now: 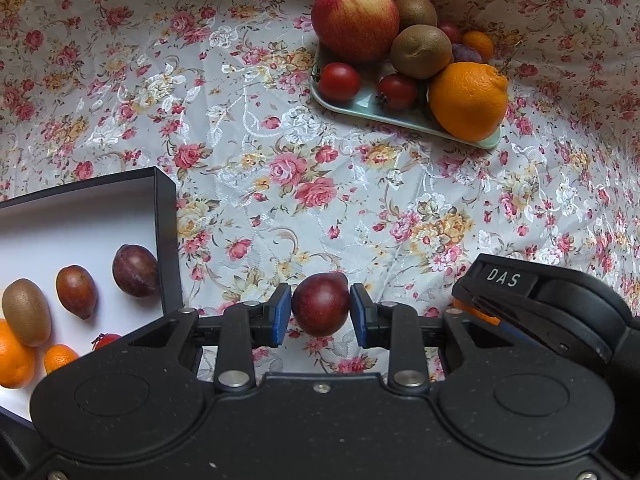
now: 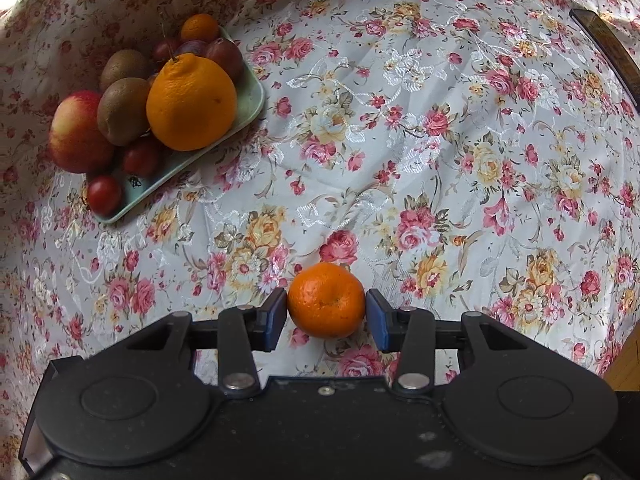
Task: Organize fruits
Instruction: 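Lift the plum and mandarin and carry both over the white box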
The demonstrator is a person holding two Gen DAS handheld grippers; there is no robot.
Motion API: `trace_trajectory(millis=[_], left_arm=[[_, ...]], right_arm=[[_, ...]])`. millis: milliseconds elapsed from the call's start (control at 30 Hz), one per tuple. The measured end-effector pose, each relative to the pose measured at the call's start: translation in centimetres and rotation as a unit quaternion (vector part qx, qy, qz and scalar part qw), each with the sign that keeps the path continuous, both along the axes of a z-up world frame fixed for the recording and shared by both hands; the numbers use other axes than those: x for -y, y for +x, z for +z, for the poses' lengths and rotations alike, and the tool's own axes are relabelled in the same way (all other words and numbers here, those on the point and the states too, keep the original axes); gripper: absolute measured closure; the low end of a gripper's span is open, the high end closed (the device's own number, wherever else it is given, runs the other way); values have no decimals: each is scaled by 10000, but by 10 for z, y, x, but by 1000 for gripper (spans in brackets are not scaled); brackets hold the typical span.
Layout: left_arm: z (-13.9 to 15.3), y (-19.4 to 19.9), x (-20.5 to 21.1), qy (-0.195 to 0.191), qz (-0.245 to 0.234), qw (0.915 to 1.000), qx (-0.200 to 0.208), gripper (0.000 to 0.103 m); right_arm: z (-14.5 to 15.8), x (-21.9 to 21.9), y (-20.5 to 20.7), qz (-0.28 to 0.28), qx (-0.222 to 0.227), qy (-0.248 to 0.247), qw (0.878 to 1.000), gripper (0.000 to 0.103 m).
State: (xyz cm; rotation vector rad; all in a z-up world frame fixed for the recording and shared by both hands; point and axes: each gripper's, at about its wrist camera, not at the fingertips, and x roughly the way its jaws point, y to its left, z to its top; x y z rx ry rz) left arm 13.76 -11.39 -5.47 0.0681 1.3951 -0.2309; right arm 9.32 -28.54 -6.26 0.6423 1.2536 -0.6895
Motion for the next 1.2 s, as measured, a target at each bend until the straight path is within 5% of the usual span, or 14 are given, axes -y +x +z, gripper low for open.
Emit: trace_trajectory(millis=[667,1200], left_arm=[[22,-28,-26,92,77,9992,371,63],[51,-40,-98,225,647,9935,905,63]], right_arm=[[21,-26,-25,118,246,-174,9995,58],[31,-79,-45,485,665,-250,9963,58]])
